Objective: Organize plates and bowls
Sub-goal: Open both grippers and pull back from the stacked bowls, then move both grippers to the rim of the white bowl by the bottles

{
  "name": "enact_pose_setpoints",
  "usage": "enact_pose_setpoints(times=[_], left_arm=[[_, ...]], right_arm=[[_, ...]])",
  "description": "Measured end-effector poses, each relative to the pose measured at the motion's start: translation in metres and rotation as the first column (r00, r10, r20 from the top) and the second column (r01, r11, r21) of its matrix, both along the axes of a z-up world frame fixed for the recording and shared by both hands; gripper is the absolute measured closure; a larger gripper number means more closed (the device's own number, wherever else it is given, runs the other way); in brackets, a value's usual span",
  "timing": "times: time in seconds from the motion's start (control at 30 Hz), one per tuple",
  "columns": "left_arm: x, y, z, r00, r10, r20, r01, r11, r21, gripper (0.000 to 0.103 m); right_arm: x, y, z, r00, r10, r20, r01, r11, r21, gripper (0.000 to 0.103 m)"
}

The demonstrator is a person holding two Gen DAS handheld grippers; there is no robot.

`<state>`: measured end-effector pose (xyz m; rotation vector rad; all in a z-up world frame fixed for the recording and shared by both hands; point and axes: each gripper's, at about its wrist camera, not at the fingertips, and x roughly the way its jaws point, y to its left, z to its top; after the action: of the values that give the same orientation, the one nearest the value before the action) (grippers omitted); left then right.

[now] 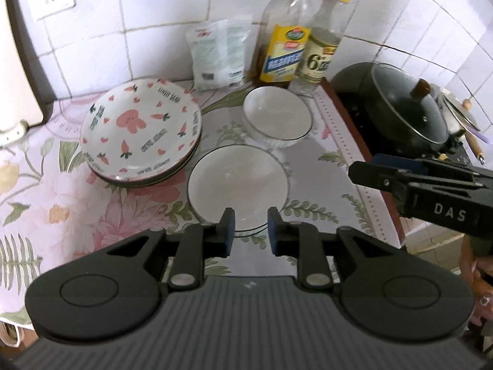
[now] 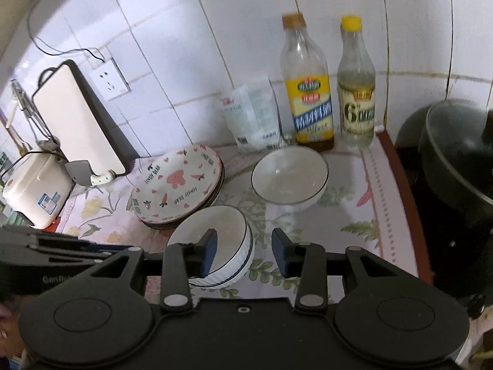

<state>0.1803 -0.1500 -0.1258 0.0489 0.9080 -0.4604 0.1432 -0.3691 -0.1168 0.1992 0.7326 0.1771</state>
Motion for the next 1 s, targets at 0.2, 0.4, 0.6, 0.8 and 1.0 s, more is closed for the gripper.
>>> enact_pose_setpoints(times=[0.2,0.4,0.6,0.8,1.0], left_arm=[[-0.003,-0.026,0.011,0.998,-0.051,0.039,0.049,0.997,0.051,0.070],[0.004,-0.047,0.018,0.996,-0.065,0.065,0.061,0.996,0.061,0.061],[0.024,-0.056,0.018,0.998,-0.039,0.048,0.037,0.999,0.039,0.053],[0.054,-0.055,0.014,0.998,0.044,0.041,-0.045,0.999,0.013,0.048],[0.093,-0.064,-0.004,0.996,0.091,0.015,-0.091,0.996,0.002,0.047]], right_arm=[[-0.010,-0.017,0.004,0.996,0.015,0.083,-0.017,1.000,0.023,0.055],[-0.006,-0.028,0.004,0.990,0.006,0.144,-0.010,1.000,0.024,0.055],[0.016,-0.037,0.000,0.981,0.018,0.193,-0.015,1.000,-0.020,0.055],[0.055,-0.052,-0.012,0.983,0.028,0.182,-0.027,1.000,-0.006,0.052],[0.088,-0.058,-0.036,0.992,0.005,0.123,-0.005,1.000,-0.001,0.052]])
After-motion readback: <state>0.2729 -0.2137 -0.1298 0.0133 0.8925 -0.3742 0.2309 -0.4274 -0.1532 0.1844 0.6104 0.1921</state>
